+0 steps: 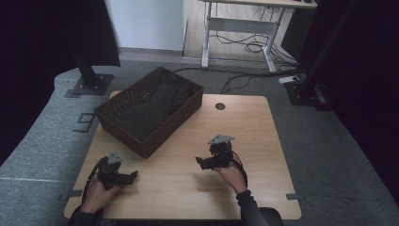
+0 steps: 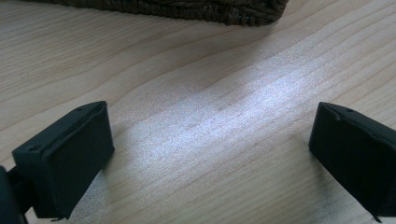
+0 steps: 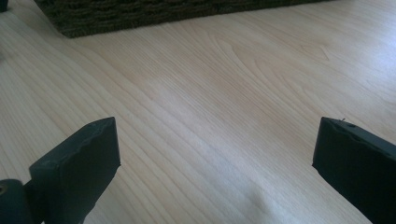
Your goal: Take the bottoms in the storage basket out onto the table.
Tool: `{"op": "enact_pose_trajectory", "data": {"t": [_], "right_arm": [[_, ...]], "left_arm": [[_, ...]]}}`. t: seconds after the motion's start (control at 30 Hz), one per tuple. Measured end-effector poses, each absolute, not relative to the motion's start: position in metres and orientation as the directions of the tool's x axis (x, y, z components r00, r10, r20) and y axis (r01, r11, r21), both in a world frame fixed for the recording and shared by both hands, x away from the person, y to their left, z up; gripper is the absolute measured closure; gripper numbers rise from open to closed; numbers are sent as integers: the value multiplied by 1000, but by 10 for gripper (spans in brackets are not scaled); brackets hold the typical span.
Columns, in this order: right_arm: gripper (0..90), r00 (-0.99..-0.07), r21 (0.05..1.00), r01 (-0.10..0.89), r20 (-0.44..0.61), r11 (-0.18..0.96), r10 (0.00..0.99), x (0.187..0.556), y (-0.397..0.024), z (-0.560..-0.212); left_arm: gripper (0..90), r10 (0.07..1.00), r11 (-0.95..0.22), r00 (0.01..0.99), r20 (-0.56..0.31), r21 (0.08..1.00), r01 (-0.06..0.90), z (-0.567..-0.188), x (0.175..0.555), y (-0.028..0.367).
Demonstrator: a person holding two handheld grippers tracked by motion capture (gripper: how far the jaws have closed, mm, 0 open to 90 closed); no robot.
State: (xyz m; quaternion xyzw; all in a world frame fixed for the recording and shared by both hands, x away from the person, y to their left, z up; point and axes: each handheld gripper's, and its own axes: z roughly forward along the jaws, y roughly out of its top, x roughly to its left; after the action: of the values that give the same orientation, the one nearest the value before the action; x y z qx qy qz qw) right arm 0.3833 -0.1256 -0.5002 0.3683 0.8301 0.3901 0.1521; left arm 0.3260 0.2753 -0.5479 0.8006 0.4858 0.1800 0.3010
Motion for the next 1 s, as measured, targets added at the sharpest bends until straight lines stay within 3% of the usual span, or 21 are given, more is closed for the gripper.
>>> {"op": "enact_pose_trajectory", "data": {"t": [1.0], "right_arm": [[4,-732,767,449,21,459,681,414,-62,-477]], "left_arm": [[0,886,-346,463,-4,658,669,-548,326,275]]}}
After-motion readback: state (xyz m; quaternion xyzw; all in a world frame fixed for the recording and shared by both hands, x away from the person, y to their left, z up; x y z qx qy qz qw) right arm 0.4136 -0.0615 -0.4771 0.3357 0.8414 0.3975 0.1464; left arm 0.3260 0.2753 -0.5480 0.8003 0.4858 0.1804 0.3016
